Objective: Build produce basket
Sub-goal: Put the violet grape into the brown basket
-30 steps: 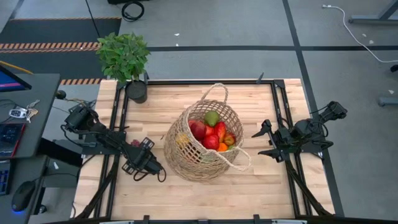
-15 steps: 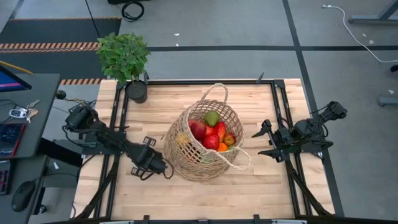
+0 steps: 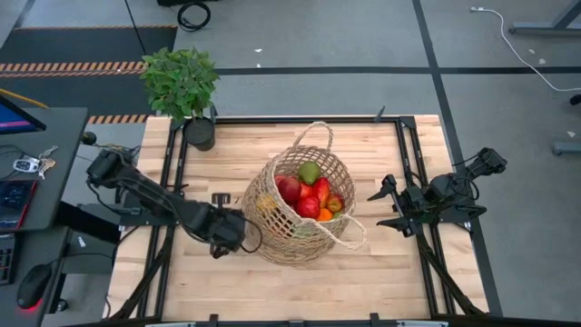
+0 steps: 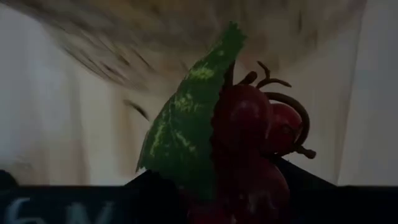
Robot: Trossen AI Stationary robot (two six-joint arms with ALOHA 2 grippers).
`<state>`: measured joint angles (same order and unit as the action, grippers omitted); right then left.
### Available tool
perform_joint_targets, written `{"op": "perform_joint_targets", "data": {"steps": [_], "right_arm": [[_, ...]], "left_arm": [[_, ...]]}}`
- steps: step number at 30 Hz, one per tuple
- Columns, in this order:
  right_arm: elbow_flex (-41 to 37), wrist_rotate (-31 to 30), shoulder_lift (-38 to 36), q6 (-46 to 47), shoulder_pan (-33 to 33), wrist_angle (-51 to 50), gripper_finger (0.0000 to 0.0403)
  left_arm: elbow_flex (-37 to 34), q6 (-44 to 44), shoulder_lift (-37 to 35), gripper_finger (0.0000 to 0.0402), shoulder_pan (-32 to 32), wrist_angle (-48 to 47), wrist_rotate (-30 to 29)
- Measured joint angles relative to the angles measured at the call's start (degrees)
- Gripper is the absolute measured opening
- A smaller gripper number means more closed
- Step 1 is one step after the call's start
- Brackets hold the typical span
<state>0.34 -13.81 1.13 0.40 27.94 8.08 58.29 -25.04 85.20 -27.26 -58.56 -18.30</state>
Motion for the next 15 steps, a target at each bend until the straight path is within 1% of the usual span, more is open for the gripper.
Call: {"op": "perform_joint_targets", "data": {"steps": [3, 9, 12, 15], "right_arm": [[0.0, 0.0, 0.0, 0.0, 0.0, 0.0, 0.035], [0.0, 0.0, 0.0, 0.0, 0.0, 0.0, 0.035], [0.0, 0.0, 0.0, 0.0, 0.0, 0.0, 0.035], [0.0, 0.0, 0.0, 0.0, 0.0, 0.0, 0.035]], "left_arm": [[3.7, -2.0, -3.6, 0.0128, 0.6, -0.4, -4.3], [15.0, -2.8, -9.4, 0.0128, 4.0, -0.9, -7.9], [21.3, -2.1, -10.5, 0.0128, 6.7, 1.2, -10.3], [26.9, 1.7, -10.5, 0.0128, 9.7, 6.8, -11.2]]}}
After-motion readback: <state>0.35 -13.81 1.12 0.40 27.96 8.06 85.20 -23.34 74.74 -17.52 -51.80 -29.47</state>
